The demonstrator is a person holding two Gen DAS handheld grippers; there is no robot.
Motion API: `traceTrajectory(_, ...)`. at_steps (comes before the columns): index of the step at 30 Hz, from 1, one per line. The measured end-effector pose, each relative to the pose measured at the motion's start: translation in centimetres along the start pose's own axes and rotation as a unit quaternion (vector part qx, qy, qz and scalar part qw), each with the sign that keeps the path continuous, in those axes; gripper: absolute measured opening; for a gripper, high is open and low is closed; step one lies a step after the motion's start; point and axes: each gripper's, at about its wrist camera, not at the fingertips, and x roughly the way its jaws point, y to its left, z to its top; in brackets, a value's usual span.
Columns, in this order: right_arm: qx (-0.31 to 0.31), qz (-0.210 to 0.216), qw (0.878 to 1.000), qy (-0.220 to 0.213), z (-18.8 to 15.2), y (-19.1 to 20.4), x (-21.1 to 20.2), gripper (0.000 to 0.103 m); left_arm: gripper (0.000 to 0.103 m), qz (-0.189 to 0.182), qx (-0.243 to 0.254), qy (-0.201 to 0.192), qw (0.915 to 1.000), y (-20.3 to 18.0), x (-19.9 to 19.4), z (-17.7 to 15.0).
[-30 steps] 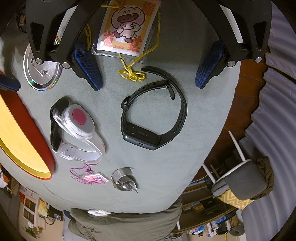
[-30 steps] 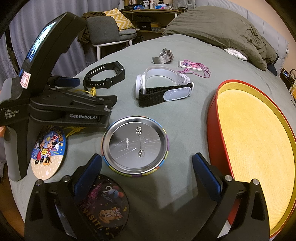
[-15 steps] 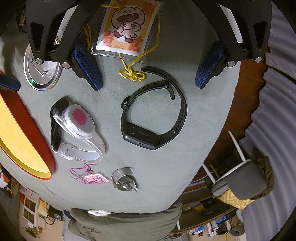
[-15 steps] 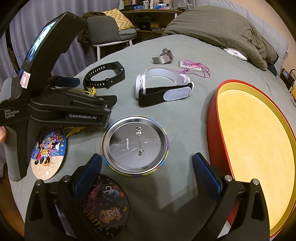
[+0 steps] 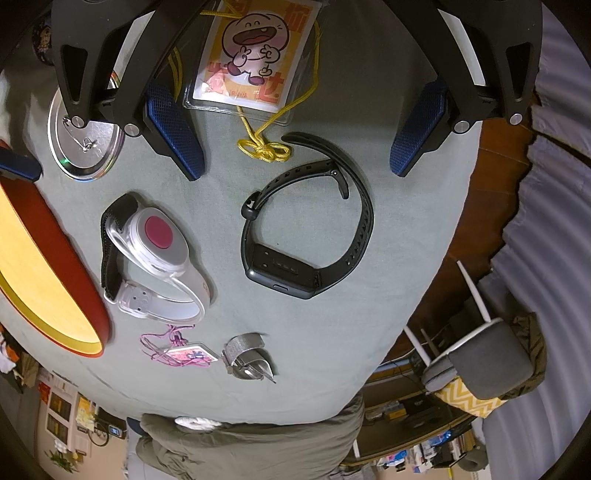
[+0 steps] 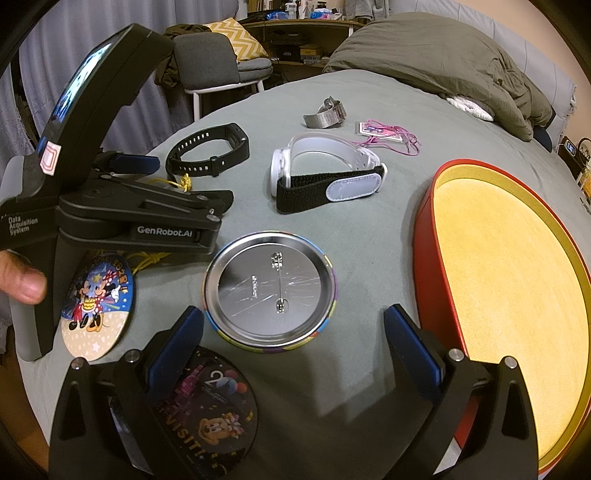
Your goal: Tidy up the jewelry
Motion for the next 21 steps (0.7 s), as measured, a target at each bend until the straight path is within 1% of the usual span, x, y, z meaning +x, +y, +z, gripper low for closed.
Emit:
traceTrajectory(5,0.0,0.0,1.0,0.001,0.1,-0.1,0.0,0.095,0.098,0.0,0.0,0.0,1.0,-0.2,0.0,0.1)
traceTrajectory(10,0.002,0.006,1.0,0.007,0.1,-0.1,-0.2,0.095,0.098,-0.022,-0.009,0.001,0.9997,0.4,-0.1,0.2)
traceTrajectory(12,0.001,0.01,1.0,0.01,0.4,-0.2,0.0,0.095,0.098,-0.026,-0.006,0.001,0.9996,0.4,-0.3,0.2)
traceTrajectory(16,-0.015,0.02,1.0,0.014,0.9,-0.6,0.6,0.095,0.098,-0.011,0.011,-0.006,0.9999,0.4,-0.9,0.1)
traceTrajectory(18,-0.014,0.012,1.0,0.01,1.1,-0.7,0.4,0.095,0.098,-0.008,0.017,-0.009,0.9998,0.6,-1.4,0.1)
traceTrajectory(21,-0.016,0.008,1.0,-0.009,1.3,-0.6,-0.3,0.095,0.098,0.001,0.016,-0.021,0.9996,1.1,-2.3,0.5)
